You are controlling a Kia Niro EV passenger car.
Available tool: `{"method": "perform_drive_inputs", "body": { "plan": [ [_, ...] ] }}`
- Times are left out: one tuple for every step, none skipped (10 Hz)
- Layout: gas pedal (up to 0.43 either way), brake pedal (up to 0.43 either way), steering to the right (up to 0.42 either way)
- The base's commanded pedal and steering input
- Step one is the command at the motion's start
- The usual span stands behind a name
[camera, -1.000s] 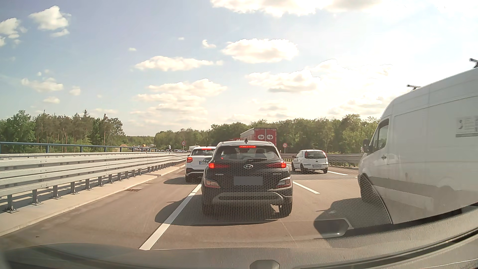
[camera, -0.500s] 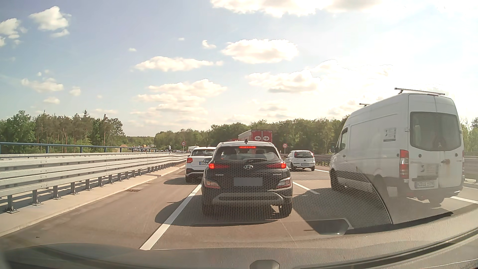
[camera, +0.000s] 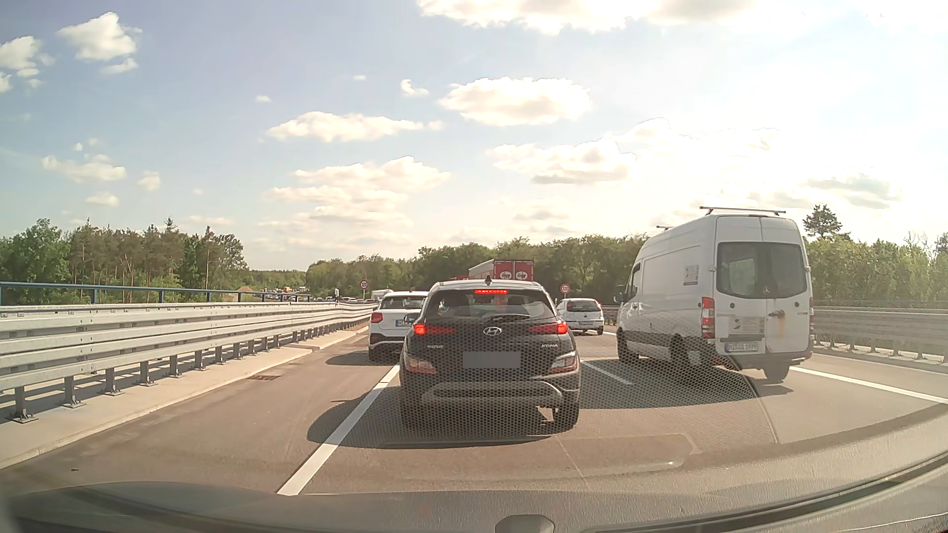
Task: Follow the waypoints while adhering to traffic rules and regulations
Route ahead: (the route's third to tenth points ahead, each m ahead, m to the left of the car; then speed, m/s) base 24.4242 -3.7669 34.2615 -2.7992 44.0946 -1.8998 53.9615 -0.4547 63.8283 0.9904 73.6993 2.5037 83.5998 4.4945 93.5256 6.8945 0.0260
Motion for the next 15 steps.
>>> {"method": "perform_drive_inputs", "body": {
  "plan": [
    [0.0,0.226,-0.018],
    [0.0,0.226,-0.018],
    [0.0,0.226,-0.018],
    [0.0,0.226,-0.018],
    [0.0,0.226,-0.018],
    [0.0,0.226,-0.018],
    [0.0,0.226,-0.018],
    [0.0,0.226,-0.018],
    [0.0,0.226,-0.018],
    [0.0,0.226,-0.018],
    [0.0,0.226,-0.018],
    [0.0,0.226,-0.018],
    [0.0,0.226,-0.018],
    [0.0,0.226,-0.018],
    [0.0,0.226,-0.018]
  ]
}}
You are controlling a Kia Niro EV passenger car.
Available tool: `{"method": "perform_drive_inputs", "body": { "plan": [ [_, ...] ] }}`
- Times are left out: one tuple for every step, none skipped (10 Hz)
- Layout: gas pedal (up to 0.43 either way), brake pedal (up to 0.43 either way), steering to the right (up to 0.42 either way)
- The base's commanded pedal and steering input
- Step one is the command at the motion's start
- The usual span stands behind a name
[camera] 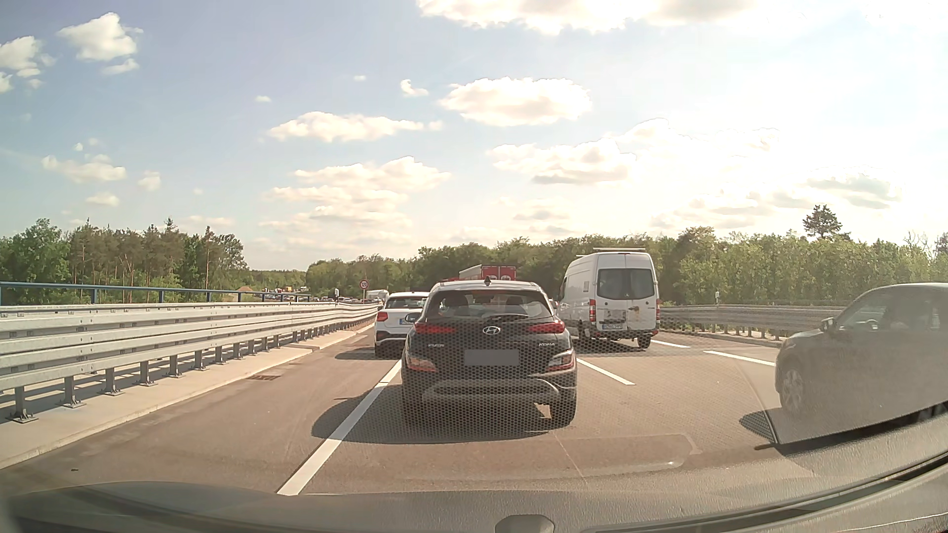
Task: Follow the waypoints while adhering to traffic rules and regulations
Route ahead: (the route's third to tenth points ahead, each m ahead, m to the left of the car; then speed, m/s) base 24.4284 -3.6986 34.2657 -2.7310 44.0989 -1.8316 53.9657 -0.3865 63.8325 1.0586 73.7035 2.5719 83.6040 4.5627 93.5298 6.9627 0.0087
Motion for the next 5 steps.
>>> {"method": "perform_drive_inputs", "body": {
  "plan": [
    [0.0,0.226,-0.018],
    [0.0,0.232,-0.018],
    [0.0,0.226,-0.017],
    [0.0,0.226,-0.018],
    [0.0,0.232,-0.018]
  ]
}}
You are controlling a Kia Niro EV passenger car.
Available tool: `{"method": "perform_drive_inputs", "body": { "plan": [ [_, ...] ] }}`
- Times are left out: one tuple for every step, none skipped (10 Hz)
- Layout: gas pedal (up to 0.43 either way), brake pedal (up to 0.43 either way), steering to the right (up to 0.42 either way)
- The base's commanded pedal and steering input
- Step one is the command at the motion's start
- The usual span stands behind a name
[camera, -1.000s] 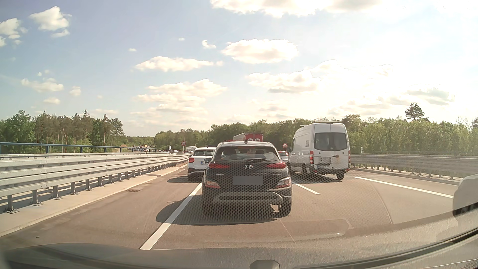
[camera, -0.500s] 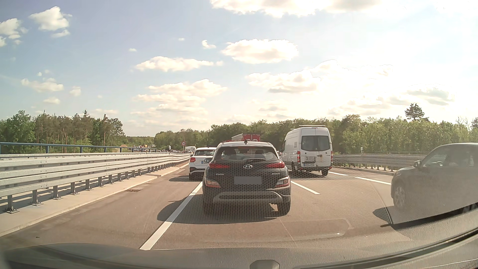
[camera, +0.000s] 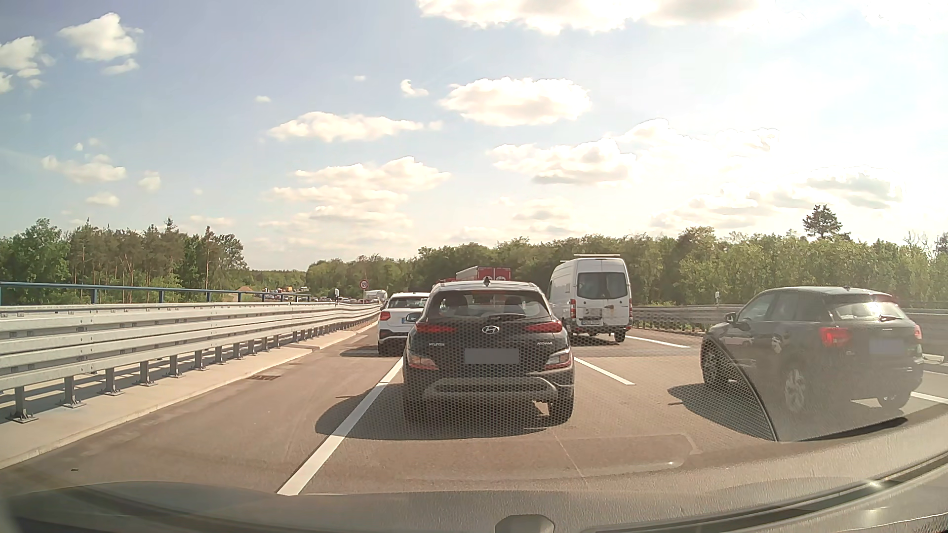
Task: Follow the waypoints while adhering to traffic rules and regulations
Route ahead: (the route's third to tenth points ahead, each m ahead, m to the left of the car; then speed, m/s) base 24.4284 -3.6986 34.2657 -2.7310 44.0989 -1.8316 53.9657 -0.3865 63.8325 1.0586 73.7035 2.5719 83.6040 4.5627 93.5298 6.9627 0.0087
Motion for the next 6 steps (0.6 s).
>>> {"method": "perform_drive_inputs", "body": {
  "plan": [
    [0.0,0.232,-0.018],
    [0.0,0.226,-0.018],
    [0.0,0.226,-0.017],
    [0.0,0.213,-0.018],
    [0.0,0.195,-0.018],
    [0.0,0.189,-0.018]
  ]
}}
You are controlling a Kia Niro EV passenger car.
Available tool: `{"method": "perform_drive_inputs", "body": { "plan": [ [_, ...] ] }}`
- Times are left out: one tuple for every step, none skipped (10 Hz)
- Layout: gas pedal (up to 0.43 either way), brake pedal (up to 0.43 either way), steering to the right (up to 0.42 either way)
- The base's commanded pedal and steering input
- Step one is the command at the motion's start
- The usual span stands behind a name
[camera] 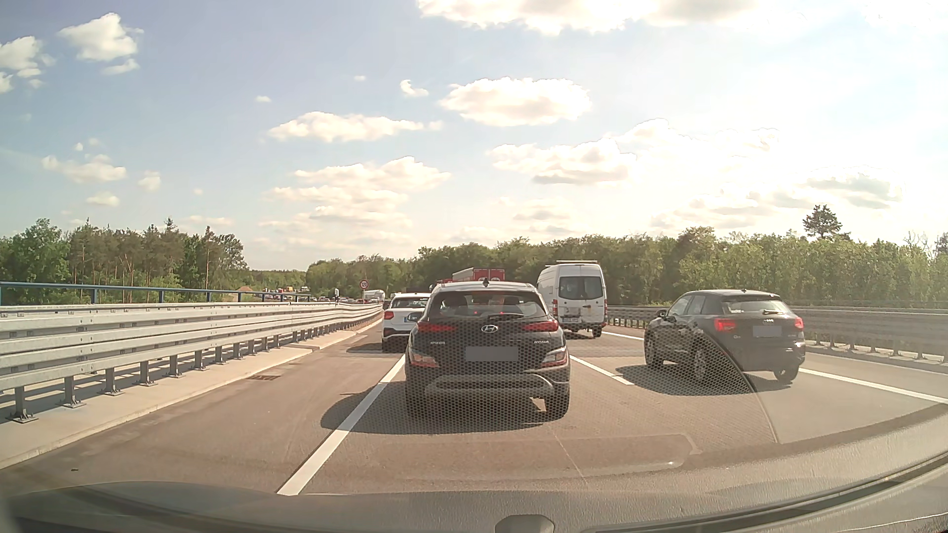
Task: Follow the waypoints while adhering to traffic rules and regulations
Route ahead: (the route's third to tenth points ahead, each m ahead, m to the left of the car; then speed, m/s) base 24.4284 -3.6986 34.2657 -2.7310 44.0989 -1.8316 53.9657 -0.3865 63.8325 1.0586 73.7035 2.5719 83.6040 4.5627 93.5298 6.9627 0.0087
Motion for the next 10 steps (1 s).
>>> {"method": "perform_drive_inputs", "body": {
  "plan": [
    [0.0,0.177,-0.018],
    [0.0,0.165,-0.018],
    [0.0,0.165,-0.018],
    [0.0,0.165,-0.017],
    [0.0,0.165,-0.016],
    [0.0,0.165,-0.016],
    [0.0,0.165,-0.016],
    [0.0,0.165,-0.016],
    [0.0,0.165,-0.016],
    [0.0,0.165,-0.016]
  ]
}}
